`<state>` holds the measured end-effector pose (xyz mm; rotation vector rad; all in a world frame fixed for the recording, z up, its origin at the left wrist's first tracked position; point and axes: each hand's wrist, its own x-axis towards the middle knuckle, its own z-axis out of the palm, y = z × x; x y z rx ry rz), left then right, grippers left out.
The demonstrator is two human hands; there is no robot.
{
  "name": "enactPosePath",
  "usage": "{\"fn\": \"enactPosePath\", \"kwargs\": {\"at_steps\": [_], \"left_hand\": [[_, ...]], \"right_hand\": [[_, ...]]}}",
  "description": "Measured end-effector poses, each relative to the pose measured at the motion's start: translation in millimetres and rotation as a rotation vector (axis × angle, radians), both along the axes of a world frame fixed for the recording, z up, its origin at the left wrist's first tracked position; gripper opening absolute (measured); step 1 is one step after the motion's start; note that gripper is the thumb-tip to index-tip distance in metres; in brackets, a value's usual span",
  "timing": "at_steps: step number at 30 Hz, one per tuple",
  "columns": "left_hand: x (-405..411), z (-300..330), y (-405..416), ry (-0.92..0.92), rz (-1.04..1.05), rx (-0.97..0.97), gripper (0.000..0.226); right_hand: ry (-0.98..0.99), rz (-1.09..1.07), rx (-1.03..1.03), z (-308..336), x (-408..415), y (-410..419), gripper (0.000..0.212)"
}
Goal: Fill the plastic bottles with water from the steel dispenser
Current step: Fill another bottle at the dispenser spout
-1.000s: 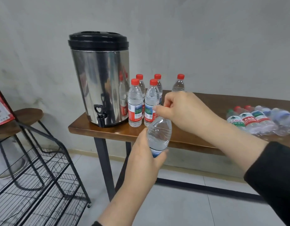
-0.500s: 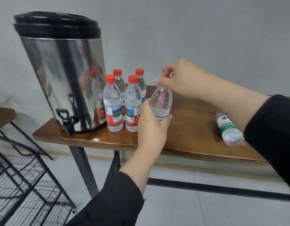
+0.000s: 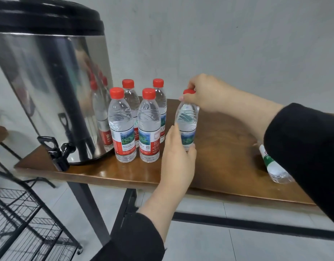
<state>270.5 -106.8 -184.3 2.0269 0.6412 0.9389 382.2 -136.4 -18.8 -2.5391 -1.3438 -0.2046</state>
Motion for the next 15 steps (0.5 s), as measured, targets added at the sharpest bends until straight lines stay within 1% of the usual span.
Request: {"fn": "enactPosePath", "kwargs": {"at_steps": [2, 5, 8, 11, 12, 15], "left_hand": [[-2.0, -9.4, -0.5, 0.041, -0.018, 0.026, 0.07], [-1.9, -15.7, 2.8, 0.084, -0.059, -0.014, 0.066], [-4.4, -13.9, 3.1, 0.062, -0.026, -0.031, 0.055], [-8.3, -8.5, -4.0, 0.044, 0.001, -0.068, 0.043], [-8.0, -7.7, -7.7, 0.058, -0.025, -0.074, 0.04], [0.4, -8.1, -19.3, 0.081, -0.125, -0.059, 0.03]], "right_hand": [[0.003, -0.003, -0.012, 1.2, 4.7, 7.1, 0.044], [0.013, -0.018, -0.045, 6.6, 10.1, 15.3, 0.047], [-0.005, -0.016, -0.055, 9.4, 10.7, 19.0, 0.048], [-0.047, -0.027, -0.048, 11.3, 7.6, 10.1, 0.056], [-0.043, -0.032, 0.01, 14.1, 8.0, 1.9, 0.057], [-0.024, -0.072, 0.29, 26.6, 20.6, -41.4, 0.054]]}}
